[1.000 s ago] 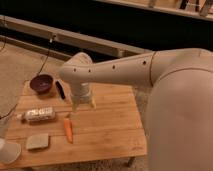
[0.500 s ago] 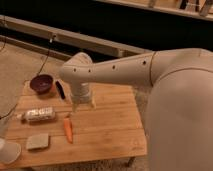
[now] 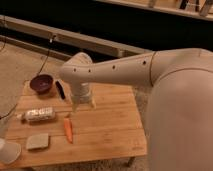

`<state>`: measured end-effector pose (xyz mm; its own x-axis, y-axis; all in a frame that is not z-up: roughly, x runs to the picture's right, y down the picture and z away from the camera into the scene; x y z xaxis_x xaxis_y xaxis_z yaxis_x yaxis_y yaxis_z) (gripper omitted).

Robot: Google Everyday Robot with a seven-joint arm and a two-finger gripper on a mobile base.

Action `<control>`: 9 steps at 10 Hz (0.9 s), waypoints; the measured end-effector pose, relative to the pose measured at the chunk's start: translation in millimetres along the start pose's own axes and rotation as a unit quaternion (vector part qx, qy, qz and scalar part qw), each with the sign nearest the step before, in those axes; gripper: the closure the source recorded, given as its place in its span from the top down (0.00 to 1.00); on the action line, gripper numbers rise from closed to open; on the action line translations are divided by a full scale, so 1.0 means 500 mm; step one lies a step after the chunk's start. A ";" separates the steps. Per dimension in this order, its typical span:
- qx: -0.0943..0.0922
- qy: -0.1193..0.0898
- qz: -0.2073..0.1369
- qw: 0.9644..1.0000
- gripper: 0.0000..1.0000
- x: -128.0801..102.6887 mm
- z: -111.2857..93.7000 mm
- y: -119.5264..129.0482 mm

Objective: Place the ceramic cup over the eraser

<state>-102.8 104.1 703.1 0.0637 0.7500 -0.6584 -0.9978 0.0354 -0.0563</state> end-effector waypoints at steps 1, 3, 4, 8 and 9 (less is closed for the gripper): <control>0.000 0.000 0.000 1.000 0.65 0.000 0.000 0.000; 0.002 -0.004 -0.004 1.000 0.65 -0.002 -0.003 0.000; 0.007 -0.012 -0.014 1.000 0.65 -0.007 -0.007 0.006; 0.024 -0.038 -0.099 0.994 0.65 -0.010 -0.021 0.117; 0.027 -0.040 -0.115 0.992 0.65 -0.007 -0.022 0.141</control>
<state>-173.3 96.7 693.3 0.2912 0.7682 -0.5702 -0.9565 0.2463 -0.1566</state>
